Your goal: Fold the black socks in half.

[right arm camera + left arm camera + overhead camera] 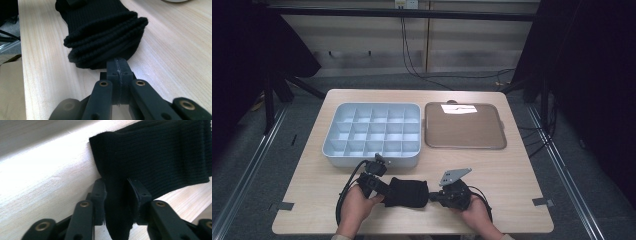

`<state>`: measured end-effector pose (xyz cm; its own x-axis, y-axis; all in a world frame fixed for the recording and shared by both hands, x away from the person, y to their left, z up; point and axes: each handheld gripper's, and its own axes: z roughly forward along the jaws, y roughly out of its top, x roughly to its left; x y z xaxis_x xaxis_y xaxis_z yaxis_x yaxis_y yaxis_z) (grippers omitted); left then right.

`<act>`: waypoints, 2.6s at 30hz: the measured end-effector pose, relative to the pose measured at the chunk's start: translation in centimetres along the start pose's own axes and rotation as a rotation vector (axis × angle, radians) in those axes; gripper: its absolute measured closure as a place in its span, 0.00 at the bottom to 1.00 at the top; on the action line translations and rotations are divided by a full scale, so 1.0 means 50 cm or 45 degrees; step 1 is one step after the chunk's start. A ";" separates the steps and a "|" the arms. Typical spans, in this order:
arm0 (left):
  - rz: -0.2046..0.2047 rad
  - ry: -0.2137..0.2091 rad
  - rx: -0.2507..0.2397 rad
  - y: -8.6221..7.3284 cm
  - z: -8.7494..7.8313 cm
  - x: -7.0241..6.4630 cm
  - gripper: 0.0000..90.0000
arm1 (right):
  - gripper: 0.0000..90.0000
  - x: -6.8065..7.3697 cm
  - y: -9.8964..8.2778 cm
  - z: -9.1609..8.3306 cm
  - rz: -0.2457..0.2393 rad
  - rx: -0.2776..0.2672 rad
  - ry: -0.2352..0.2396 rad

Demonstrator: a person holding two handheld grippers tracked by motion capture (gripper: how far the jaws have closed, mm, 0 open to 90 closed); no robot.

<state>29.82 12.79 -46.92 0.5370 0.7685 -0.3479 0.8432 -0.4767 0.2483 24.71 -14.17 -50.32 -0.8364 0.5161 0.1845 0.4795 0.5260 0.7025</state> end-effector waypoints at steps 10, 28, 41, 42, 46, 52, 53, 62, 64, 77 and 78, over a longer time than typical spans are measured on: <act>0.015 -0.017 0.008 0.001 -0.006 -0.002 0.91 | 1.00 0.001 0.002 0.002 -0.010 -0.001 -0.001; 0.066 0.003 0.009 0.025 -0.048 -0.037 0.87 | 1.00 0.003 0.004 0.003 -0.012 0.007 -0.001; 0.089 0.008 0.034 0.042 -0.060 -0.055 0.88 | 1.00 0.004 0.004 0.004 -0.023 0.004 -0.001; 0.090 0.011 0.029 0.044 -0.061 -0.058 0.88 | 1.00 0.004 0.004 0.004 -0.024 0.004 -0.001; 0.115 0.004 0.044 0.048 -0.060 -0.068 0.89 | 1.00 0.004 0.004 0.005 -0.021 0.001 0.003; 0.122 -0.002 0.043 0.054 -0.062 -0.073 0.89 | 1.00 0.004 0.004 0.005 -0.022 0.001 0.003; 0.123 -0.002 0.047 0.054 -0.062 -0.074 0.89 | 1.00 0.004 0.004 0.005 -0.020 0.001 0.004; 0.132 -0.008 0.043 0.059 -0.061 -0.082 0.91 | 1.00 0.003 0.005 0.007 -0.028 -0.009 0.007; 0.139 -0.002 0.051 0.060 -0.061 -0.084 0.91 | 1.00 0.003 0.005 0.007 -0.028 -0.009 0.007; 0.164 -0.006 0.049 0.071 -0.061 -0.098 0.92 | 1.00 0.004 0.005 0.008 -0.027 -0.012 0.010; 0.167 -0.008 0.048 0.072 -0.061 -0.099 0.92 | 1.00 0.004 0.005 0.008 -0.027 -0.012 0.011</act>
<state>30.11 8.56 -41.57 0.6429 0.6956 -0.3206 0.7659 -0.5888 0.2583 24.80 -13.66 -50.40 -0.8487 0.4990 0.1752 0.4590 0.5305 0.7126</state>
